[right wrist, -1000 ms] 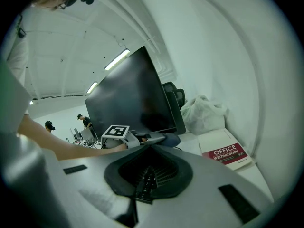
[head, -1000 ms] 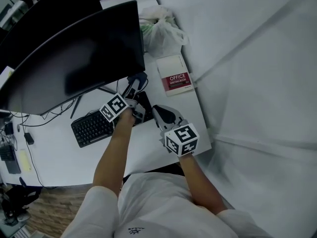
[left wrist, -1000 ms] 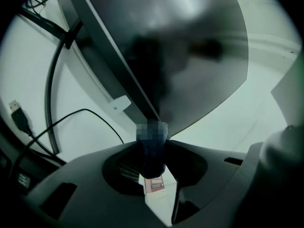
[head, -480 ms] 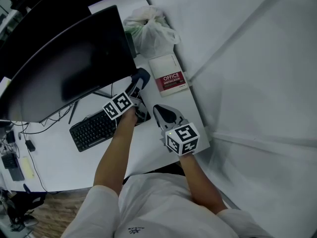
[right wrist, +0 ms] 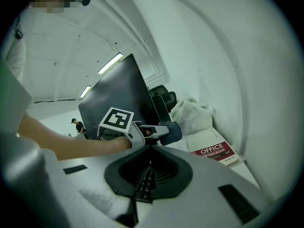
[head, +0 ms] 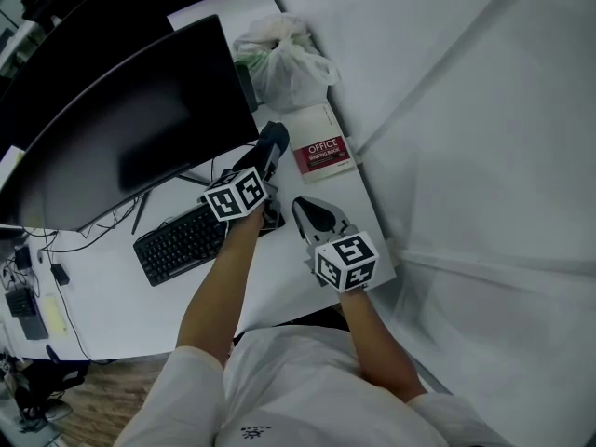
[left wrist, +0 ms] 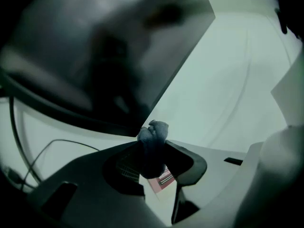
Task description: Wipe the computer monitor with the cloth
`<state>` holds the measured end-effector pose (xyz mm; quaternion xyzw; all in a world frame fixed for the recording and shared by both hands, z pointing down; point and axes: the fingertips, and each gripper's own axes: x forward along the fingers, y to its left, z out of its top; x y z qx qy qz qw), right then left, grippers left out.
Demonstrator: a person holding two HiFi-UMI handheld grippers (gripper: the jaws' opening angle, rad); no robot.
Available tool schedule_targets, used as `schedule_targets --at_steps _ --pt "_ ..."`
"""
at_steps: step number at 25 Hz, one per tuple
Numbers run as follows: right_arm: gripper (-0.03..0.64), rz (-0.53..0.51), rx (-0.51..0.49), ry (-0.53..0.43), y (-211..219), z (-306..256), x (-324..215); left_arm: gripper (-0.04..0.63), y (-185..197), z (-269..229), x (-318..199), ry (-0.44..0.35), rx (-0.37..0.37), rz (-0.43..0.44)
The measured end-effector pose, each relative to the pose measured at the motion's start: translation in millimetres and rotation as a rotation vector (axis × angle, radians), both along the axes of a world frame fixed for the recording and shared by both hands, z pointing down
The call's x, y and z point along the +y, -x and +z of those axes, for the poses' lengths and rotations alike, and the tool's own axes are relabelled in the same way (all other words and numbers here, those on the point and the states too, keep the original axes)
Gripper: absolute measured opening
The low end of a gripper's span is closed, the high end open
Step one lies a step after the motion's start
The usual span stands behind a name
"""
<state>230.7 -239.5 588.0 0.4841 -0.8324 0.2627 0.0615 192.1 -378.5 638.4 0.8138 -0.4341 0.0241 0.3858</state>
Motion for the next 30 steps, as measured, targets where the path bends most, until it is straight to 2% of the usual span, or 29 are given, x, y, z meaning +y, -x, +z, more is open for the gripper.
schedule_targets --at_steps 6,10,20,30 --pt "0.02 -0.008 -0.009 -0.003 1.9 -0.7 -2.6 0.13 2.9 -5.7 -2.3 -0.081 -0.261 0.008" --pt "0.02 -0.009 -0.013 -0.005 2.2 -1.4 -3.5 0.129 5.4 -11.2 -1.7 -0.123 -0.364 -0.013" --pt "0.02 -0.008 -0.02 -0.033 5.7 -12.8 -8.2 0.129 8.9 -49.2 -2.0 -0.234 -0.418 -0.027" --pt "0.02 0.016 -0.022 -0.079 3.2 -30.6 -15.2 0.129 13.6 -115.8 0.4 -0.37 -0.406 -0.047"
